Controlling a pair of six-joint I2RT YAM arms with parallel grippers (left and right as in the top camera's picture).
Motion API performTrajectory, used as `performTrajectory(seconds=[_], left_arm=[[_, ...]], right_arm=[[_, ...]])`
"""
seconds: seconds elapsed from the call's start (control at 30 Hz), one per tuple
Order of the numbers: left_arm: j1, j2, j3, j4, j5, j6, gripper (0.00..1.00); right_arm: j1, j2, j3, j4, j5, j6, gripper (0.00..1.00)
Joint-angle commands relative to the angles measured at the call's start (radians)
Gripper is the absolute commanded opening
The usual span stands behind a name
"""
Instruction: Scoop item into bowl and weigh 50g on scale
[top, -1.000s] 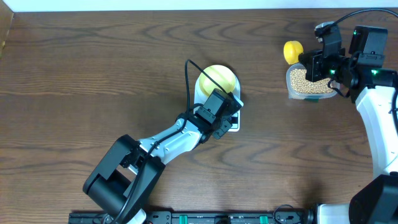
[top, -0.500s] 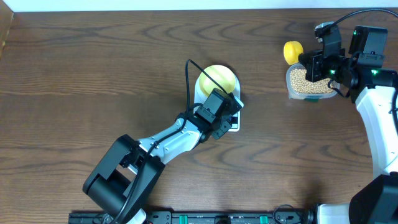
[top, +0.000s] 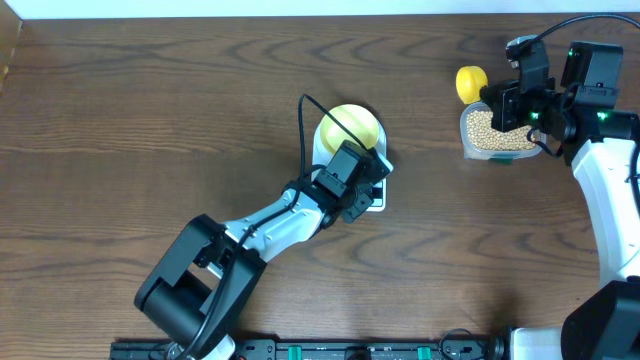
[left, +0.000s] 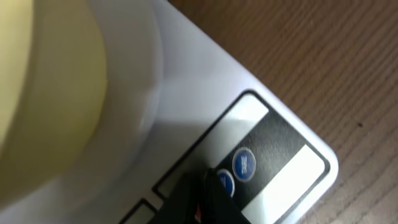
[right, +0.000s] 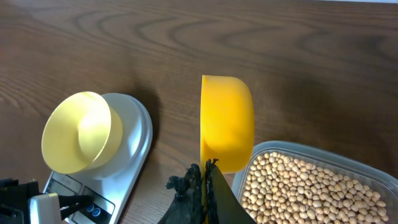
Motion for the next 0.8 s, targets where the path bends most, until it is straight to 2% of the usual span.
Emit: performTrajectory(seconds=[0.0,0.2,0.5,0.57,0.6,0.67,0.77], left_arm=[[0.013,0.121,-0.06,-0.043,-0.013,0.009,0.08],[0.007,0.095,-0.059,-0.044,-0.013,0.005,0.08],[-0.031,-0.126,-0.059,-0.067,-0.013,-0.044,0.08],[-0.031,-0.169,-0.059,-0.073,-0.013,-0.044,0.14],[-0.031,-0.198,-0.059,-0.074,-0.013,-0.043,0.22],[-0.031,-0.23,-0.059,-0.073,-0.013,-0.043,0.3],[-0.031,-0.262,-0.059,-0.073,-0.013,-0.043,0.35]], right_arm=[[0.013,-0.018,0.02,-0.004,-0.013,-0.011,0.01],[0.013,-0.018,0.02,-0.003,-0.013,-0.011,0.01],[0.013,-0.018,0.02,-0.003,-0.013,-0.019,0.01],[0.013,-0.018,0.02,-0.003,-0.013,-0.019,0.01],[0.013,-0.018,0.02,-0.003,-0.013,-0.019,0.01],[0.013,-0.018,0.02,-0.003,-0.013,-0.019,0.01],[0.013,-0.018,0.02,-0.003,-0.013,-0.018,0.01]])
